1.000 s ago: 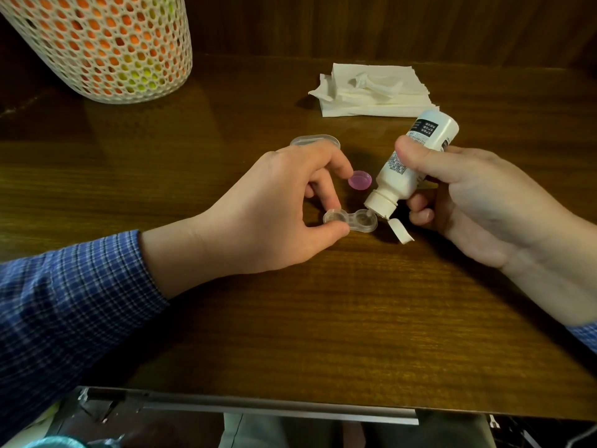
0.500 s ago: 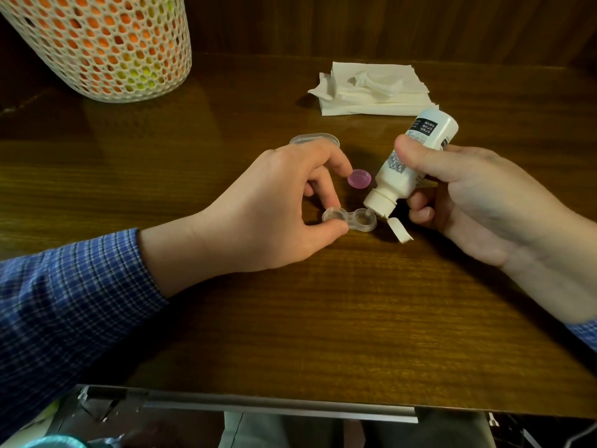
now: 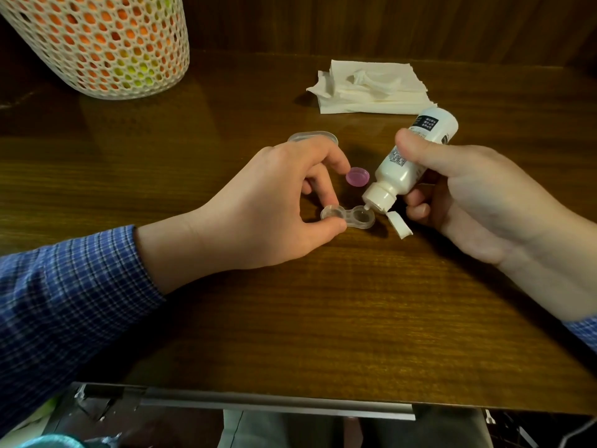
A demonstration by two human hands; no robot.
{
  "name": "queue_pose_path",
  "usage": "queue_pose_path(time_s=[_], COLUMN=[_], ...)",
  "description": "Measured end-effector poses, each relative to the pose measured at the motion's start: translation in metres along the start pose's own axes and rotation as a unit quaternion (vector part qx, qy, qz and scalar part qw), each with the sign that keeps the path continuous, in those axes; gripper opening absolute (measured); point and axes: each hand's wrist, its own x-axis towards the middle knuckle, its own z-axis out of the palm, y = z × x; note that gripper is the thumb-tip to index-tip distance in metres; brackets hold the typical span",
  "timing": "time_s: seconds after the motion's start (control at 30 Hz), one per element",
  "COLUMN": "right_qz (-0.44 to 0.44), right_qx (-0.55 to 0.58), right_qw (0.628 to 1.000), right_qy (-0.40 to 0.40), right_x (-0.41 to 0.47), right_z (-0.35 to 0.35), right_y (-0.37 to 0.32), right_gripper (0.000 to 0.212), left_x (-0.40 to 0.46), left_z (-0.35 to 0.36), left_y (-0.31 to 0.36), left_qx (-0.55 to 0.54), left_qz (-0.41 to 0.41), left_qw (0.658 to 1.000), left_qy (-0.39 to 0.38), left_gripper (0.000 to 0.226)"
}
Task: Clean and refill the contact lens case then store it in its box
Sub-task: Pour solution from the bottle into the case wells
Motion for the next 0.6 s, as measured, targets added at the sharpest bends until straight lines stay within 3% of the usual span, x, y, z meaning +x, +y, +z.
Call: queue_pose_path(time_s=[0.6], right_qz=[0.008], right_qx=[-0.003], right_qw=[1.000], right_qy=[0.004], right_x=[-0.0004], right_z=[0.0005], right_y=[0.0003], right_gripper=[0.058], left_x=[0.0001], left_z=[0.0000], left_y=[-0.0015], left_qx=[-0.004], left_qz=[0.001], left_qw=[1.000], left_qy=[0.002], left_gripper=[0.052])
